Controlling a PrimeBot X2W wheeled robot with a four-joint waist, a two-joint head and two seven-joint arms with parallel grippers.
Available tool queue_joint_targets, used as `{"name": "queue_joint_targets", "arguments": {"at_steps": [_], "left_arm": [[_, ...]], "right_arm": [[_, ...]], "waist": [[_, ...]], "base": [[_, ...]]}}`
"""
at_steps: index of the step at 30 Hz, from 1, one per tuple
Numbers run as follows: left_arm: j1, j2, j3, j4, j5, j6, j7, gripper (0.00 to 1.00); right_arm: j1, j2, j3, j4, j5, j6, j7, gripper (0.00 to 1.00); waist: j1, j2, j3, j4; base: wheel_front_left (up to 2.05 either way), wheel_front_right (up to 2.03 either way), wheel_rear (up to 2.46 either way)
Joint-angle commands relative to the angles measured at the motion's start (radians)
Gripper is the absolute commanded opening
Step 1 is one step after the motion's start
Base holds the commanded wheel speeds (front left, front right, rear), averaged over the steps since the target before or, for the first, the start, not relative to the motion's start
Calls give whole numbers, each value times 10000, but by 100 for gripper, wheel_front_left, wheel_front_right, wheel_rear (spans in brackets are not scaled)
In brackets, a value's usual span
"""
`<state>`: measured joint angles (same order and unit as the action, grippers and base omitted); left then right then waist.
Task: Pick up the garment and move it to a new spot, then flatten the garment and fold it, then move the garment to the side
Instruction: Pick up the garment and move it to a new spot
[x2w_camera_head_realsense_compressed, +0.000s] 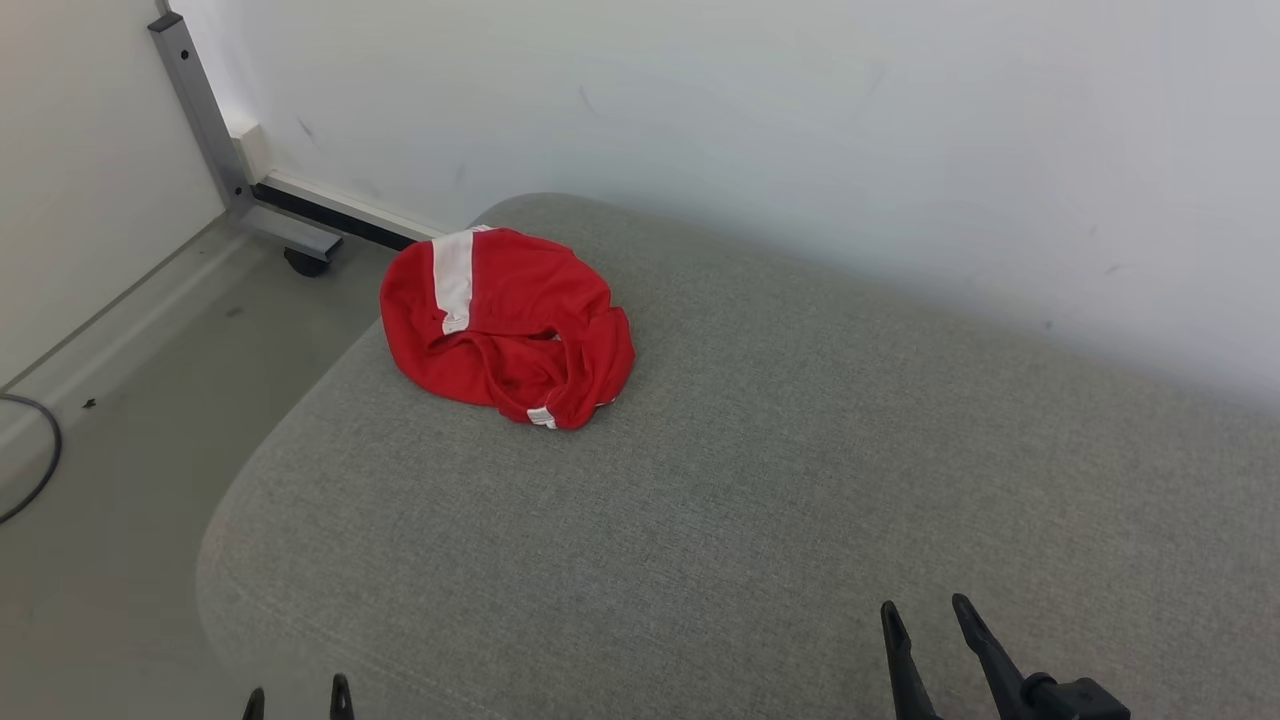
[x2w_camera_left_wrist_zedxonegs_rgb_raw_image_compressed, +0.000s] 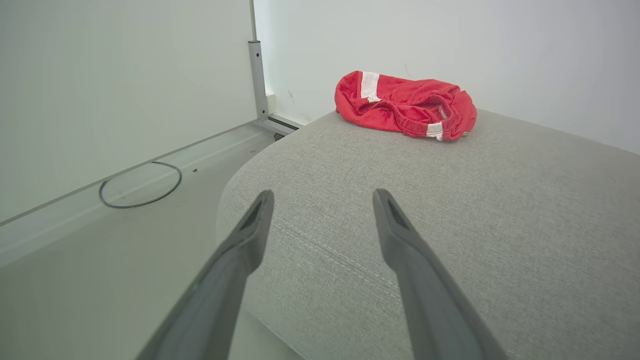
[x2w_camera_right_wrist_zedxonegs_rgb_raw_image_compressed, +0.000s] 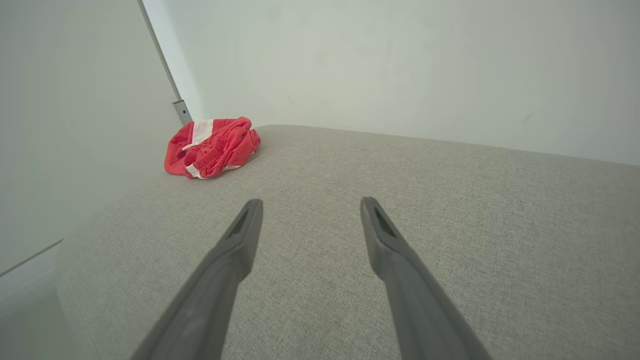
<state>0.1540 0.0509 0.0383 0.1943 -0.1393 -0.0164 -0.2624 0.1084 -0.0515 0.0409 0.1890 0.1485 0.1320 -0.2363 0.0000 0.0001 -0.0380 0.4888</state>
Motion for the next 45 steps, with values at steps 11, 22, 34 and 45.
{"name": "queue_joint_targets", "arguments": {"at_steps": [11, 22, 34, 45], "left_arm": [[-3379, -8, -274, 2427, -1162, -332, -29, 100], [-8378, 443, 689, 6467, -3149, -653, 1141, 100], [-11459, 1512, 862, 8604, -3847, -877, 3485, 100], [-11695, 1510, 685, 10407, -3912, -104, 5297, 100]], "right_arm": [[-329, -19, 128, -713, -488, -19, 536, 100], [-884, -956, 678, -2299, -596, -19, 1564, 100], [-889, -1214, 914, -3663, -535, -20, 1961, 100], [-1100, -1115, 1060, -3759, -367, -20, 1833, 100]], "waist": [[0, -1, 1146, -697], [0, -1, 3386, -2666], [0, -1, 4987, -3876], [0, -1, 5068, -4380]], "base": [[0, 0, 0], [0, 0, 0], [0, 0, 0], [0, 0, 0]]}}
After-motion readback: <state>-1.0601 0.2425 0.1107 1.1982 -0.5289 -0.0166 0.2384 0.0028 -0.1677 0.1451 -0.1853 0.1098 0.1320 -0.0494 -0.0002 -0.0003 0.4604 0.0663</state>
